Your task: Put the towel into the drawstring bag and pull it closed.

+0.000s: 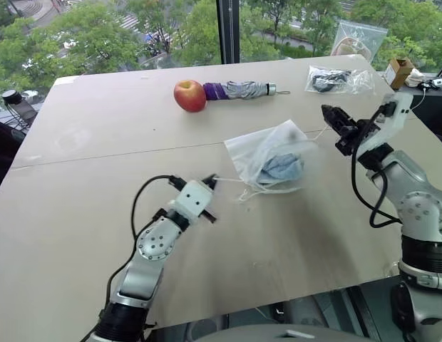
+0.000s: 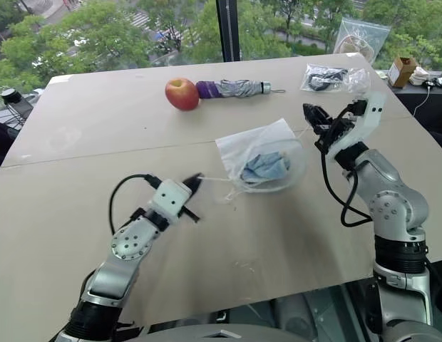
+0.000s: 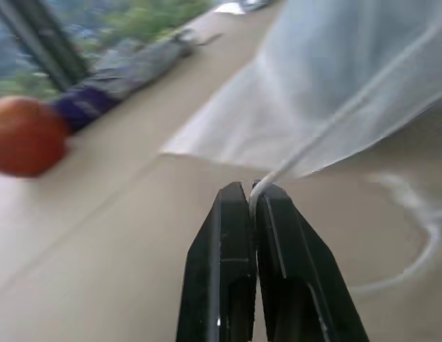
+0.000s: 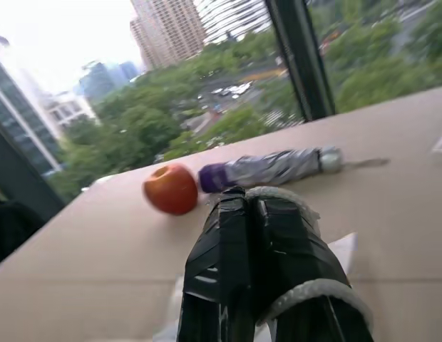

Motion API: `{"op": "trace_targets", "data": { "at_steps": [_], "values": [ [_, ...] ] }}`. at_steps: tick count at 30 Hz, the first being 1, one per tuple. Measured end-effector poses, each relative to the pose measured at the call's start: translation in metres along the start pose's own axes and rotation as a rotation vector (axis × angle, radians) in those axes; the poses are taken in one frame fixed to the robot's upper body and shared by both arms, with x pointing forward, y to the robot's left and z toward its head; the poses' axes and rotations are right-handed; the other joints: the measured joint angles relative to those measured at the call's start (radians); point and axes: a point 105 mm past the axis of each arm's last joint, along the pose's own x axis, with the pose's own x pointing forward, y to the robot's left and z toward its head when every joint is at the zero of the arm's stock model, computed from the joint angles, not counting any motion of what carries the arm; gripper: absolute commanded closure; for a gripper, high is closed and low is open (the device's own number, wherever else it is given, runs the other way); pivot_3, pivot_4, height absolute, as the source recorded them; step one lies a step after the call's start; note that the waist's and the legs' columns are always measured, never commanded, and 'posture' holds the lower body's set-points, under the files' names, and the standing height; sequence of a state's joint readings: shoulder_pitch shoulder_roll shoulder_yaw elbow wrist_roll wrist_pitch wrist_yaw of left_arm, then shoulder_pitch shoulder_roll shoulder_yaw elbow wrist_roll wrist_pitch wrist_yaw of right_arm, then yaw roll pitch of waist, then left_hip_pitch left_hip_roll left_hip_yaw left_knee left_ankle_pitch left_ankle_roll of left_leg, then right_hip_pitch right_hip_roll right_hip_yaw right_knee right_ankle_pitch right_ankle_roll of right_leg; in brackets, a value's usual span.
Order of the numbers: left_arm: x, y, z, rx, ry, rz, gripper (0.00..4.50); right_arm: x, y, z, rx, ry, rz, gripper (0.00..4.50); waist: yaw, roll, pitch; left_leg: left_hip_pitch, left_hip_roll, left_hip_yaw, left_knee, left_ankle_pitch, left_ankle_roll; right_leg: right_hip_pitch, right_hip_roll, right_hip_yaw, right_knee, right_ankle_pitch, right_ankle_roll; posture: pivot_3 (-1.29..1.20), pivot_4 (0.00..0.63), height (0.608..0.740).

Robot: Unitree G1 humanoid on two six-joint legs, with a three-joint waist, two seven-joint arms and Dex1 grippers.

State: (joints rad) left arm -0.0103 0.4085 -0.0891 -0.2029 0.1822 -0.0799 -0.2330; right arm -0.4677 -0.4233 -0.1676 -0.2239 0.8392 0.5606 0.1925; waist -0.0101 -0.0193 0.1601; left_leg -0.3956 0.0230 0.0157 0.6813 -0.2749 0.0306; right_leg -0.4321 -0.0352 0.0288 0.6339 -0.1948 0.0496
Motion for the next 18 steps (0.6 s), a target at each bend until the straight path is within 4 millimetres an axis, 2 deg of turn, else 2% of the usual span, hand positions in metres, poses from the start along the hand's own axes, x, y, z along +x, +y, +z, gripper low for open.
{"op": "trace_targets", "data": {
  "at_steps": [1,2,3,9,15,18],
  "values": [
    [0.001,0.013,0.002,0.067,-0.016,0.071,4.37,0.002,-0.003,-0.002,-0.062,-0.001,-0.022,4.5,0.0,0.0,0.0,-0.001,0.0,0.0,0.0,0.0,0.0,0.0,0.0,0.0,0.0,0.0,0.0,0.0,0.15,0.74],
    [0.001,0.017,0.003,0.079,-0.02,0.086,4.37,0.002,-0.003,-0.003,-0.074,0.0,-0.024,4.5,0.0,0.0,0.0,-0.001,0.0,0.0,0.0,0.0,0.0,-0.001,0.0,0.0,0.0,0.0,0.0,0.0,0.15,0.74],
    [0.001,0.037,0.007,0.146,-0.036,0.189,4.37,0.005,-0.007,-0.006,-0.152,-0.001,-0.045,4.5,0.0,0.0,0.0,-0.001,0.0,0.0,0.0,0.0,0.0,-0.001,-0.001,0.0,-0.001,0.0,0.0,0.0,0.15,0.74],
    [-0.006,0.088,0.014,0.262,-0.043,0.443,4.37,0.011,-0.021,-0.003,-0.27,-0.069,-0.146,4.5,-0.001,0.0,0.0,-0.001,0.001,0.001,0.0,0.0,0.0,-0.001,-0.002,0.0,-0.001,0.0,0.0,0.0,0.15,0.74],
    [-0.02,0.144,0.006,0.245,0.046,0.735,4.37,0.01,-0.058,0.027,-0.373,-0.203,-0.401,4.5,-0.001,0.0,0.0,-0.001,0.0,0.0,0.0,0.0,0.0,-0.001,-0.003,-0.001,0.0,0.0,0.0,0.0,0.15,0.74],
    [-0.024,0.154,-0.001,0.206,0.09,0.814,4.37,0.007,-0.07,0.029,-0.405,-0.213,-0.496,4.5,-0.003,0.0,0.0,-0.001,0.0,0.0,-0.001,0.0,0.0,-0.001,-0.003,-0.001,0.0,0.0,0.0,0.0,0.15,0.74]
  ]
}}
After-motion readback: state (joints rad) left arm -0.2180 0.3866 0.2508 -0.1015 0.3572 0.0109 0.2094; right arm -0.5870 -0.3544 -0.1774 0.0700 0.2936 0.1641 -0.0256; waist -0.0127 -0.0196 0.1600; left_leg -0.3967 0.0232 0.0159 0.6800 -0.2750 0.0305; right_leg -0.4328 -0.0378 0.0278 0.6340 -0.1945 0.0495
